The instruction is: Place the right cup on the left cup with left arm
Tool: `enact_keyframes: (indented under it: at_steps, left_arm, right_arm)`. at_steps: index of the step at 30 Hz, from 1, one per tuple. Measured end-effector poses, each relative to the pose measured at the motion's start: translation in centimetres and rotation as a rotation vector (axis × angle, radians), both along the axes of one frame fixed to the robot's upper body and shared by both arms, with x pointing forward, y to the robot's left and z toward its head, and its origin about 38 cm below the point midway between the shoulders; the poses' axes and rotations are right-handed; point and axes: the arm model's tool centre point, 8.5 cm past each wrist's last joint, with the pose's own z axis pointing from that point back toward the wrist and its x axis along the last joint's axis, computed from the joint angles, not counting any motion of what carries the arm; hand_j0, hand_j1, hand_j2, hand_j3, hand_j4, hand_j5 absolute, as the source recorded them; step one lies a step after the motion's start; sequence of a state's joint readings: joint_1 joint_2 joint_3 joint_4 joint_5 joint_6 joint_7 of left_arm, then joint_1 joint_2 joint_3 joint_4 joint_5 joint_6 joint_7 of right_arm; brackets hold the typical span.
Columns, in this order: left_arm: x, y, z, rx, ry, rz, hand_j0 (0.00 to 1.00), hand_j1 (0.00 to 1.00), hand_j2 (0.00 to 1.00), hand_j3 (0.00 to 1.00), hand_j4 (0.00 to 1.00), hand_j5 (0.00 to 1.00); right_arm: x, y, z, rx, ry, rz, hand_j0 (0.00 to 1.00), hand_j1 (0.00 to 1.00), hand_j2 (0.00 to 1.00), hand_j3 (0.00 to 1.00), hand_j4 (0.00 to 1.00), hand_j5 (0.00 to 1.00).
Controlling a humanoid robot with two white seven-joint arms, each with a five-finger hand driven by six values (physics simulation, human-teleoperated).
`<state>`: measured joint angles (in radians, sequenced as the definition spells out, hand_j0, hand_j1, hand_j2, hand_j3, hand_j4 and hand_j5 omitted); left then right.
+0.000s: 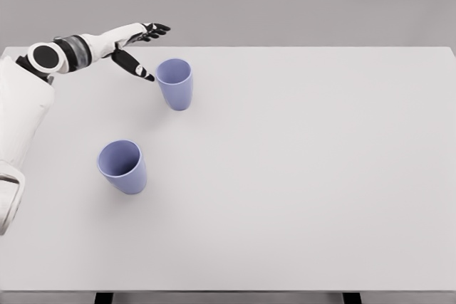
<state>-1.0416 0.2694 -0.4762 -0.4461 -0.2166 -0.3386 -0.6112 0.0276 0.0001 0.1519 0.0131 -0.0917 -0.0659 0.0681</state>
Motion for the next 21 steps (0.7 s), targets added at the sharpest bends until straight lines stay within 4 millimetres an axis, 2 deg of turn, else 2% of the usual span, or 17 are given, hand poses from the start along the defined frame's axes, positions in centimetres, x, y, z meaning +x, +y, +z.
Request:
enact_keyframes:
  at_steps: [12,21]
  left_arm:
    - [-0.25,-0.09,-0.60,-0.017,0.008,-0.001,1.00,1.00,1.00,1.00,1.00,1.00]
    - [-0.25,-0.20,-0.32,-0.028,-0.003,-0.007,1.00,1.00,1.00,1.00,1.00,1.00]
  right_arm:
    - [0.01,0.00,0.00,0.000,0.000,0.000,1.00,1.00,1.00,1.00,1.00,1.00]
    - [0.02,0.00,0.00,0.000,0.000,0.001,1.00,1.00,1.00,1.00,1.00,1.00]
